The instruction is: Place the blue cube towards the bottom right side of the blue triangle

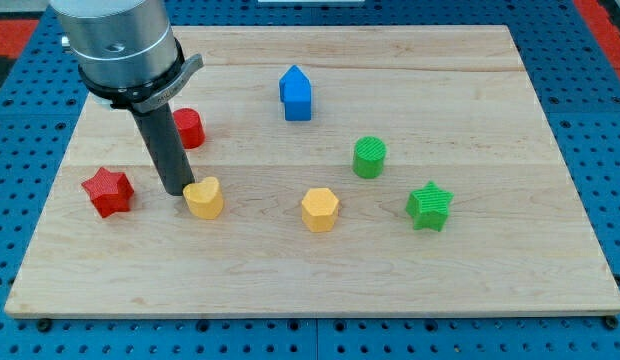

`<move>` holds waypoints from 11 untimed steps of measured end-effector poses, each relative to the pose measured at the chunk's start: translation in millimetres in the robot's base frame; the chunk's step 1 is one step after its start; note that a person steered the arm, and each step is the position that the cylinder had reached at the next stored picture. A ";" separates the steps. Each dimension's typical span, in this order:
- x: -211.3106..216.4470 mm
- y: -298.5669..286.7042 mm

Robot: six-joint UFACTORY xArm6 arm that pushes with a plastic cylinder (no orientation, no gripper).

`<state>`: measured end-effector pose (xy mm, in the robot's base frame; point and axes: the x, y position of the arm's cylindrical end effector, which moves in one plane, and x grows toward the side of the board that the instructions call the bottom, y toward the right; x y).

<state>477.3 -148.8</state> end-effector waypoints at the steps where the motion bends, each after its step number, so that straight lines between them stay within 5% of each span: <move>1: -10.4 12.3; 3: -35.7 70.4; 7: -105.7 73.2; 11: -101.1 126.9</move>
